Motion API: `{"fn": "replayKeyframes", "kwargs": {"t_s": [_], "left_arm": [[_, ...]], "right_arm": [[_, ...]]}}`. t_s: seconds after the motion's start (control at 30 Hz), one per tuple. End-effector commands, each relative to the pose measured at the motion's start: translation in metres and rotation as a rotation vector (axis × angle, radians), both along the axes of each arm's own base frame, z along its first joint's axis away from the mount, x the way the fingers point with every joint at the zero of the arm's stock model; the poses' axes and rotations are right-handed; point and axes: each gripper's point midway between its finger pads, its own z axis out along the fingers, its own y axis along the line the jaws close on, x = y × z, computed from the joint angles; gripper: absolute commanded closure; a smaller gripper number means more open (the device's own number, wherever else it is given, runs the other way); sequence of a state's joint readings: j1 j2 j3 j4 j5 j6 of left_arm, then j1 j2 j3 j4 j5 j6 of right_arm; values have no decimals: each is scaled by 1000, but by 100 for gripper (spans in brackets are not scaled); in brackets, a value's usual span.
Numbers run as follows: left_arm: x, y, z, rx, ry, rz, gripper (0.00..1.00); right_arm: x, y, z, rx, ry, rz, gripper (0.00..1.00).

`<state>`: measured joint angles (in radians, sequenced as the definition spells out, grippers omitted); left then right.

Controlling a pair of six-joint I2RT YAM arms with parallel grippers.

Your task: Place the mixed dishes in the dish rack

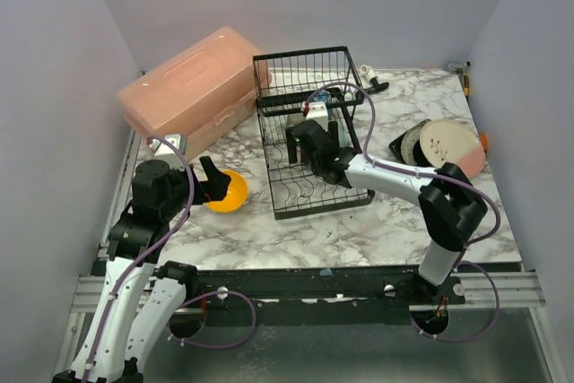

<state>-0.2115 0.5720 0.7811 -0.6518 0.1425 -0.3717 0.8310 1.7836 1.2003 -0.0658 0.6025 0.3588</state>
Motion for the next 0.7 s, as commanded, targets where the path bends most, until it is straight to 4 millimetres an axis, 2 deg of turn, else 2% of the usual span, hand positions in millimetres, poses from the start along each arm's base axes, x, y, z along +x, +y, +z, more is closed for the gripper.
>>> {"fn": "replayKeyframes", "kwargs": {"t_s": [0.0,0.13,0.23,0.4,0.53,0.67], "left_arm": [[1,-4,-3,5,-2,-30,2],[3,-5,-8,6,22,-28,2],[5,-1,-17,13,64,4,2],[11,24,-37,42,179,195,2],[9,23,-57,-14,293,274,7],[7,21,-82,-63,398,339,19]], "right_arm": [[-14,6,35,117,5,56,7],[-35,16,56,205,12,133,6],[-52,22,62,273,31,184,6],[-74,22,68,379,51,233,6],[-83,18,68,415,59,234,6],[-85,13,71,418,49,230,6]]}}
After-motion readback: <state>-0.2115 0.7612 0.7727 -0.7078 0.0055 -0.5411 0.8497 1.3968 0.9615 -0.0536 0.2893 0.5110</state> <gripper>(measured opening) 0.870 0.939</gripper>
